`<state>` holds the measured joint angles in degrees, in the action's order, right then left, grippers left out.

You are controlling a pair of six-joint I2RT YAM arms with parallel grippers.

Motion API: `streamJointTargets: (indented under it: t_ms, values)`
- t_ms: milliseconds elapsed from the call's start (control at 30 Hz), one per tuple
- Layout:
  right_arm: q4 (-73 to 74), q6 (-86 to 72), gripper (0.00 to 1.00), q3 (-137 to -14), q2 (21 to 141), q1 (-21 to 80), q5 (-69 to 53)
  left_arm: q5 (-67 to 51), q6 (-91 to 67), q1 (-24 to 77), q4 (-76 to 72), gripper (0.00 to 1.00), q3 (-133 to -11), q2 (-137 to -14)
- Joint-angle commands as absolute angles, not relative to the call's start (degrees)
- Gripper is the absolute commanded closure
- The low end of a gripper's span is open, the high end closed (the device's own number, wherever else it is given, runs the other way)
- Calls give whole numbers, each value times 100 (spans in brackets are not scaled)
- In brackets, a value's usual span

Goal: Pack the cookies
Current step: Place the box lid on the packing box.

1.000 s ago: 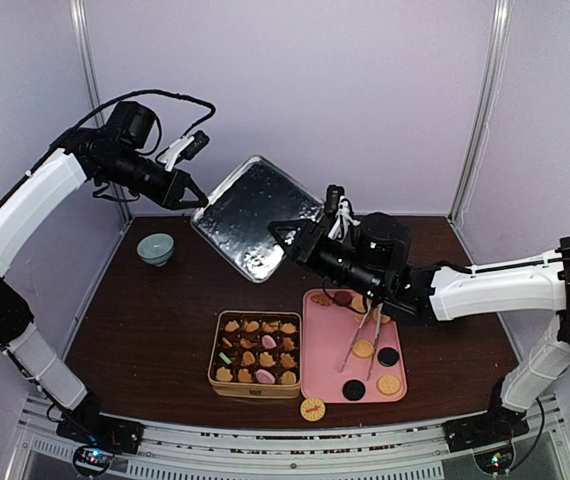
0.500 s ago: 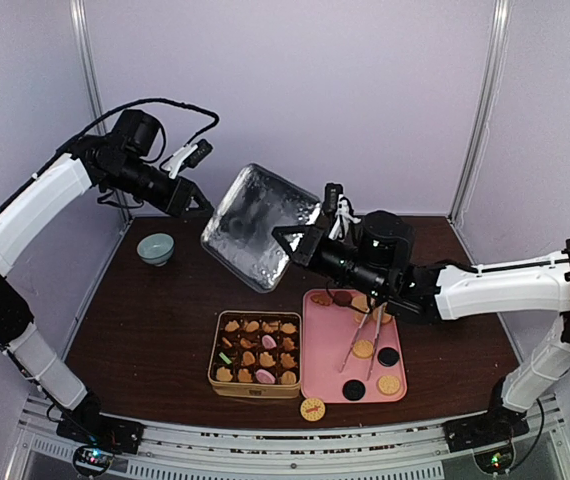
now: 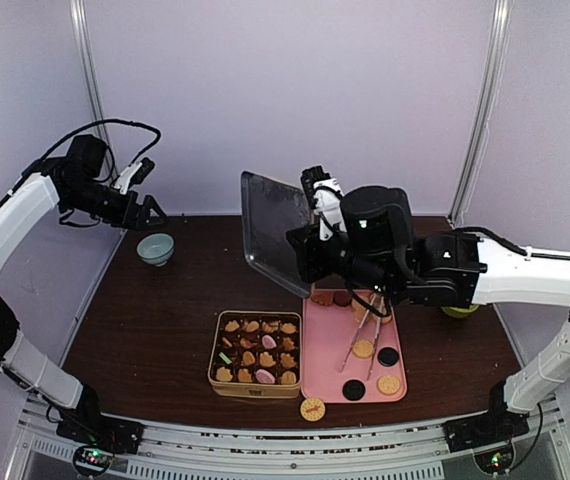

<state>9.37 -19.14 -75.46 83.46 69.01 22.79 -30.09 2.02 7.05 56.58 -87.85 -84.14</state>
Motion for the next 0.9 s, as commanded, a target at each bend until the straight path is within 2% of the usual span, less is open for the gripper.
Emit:
streamJointTargets:
  t_ms: [0, 133, 300, 533, 600, 700, 867]
  values:
    - [3125, -235, 100, -8406, 9083, 7621, 4583, -3022, 509, 579, 5445, 6, -8332, -8046]
    - [3862, 340, 100, -8903, 9898, 8114, 5658, -2978, 673, 563, 5448, 4, -7952, -7927]
    - [4061, 956, 100, -9150, 10685, 8563, 6271, -3027, 770, 565, 5500, 3, -7741, -7945]
    - [4241, 1304, 100, -9585, 11502, 8842, 6325, -3084, 803, 565, 5489, 3, -7559, -7980]
    - [4518, 1170, 95, -9839, 11749, 8895, 6118, -3098, 832, 567, 5491, 3, -7498, -7965]
    - [5022, 825, 92, -10226, 12119, 8969, 5709, -3151, 851, 566, 5484, 3, -7401, -7922]
    - [5066, 702, 87, -10265, 12333, 9080, 5386, -3248, 894, 570, 5480, 2, -7335, -7919]
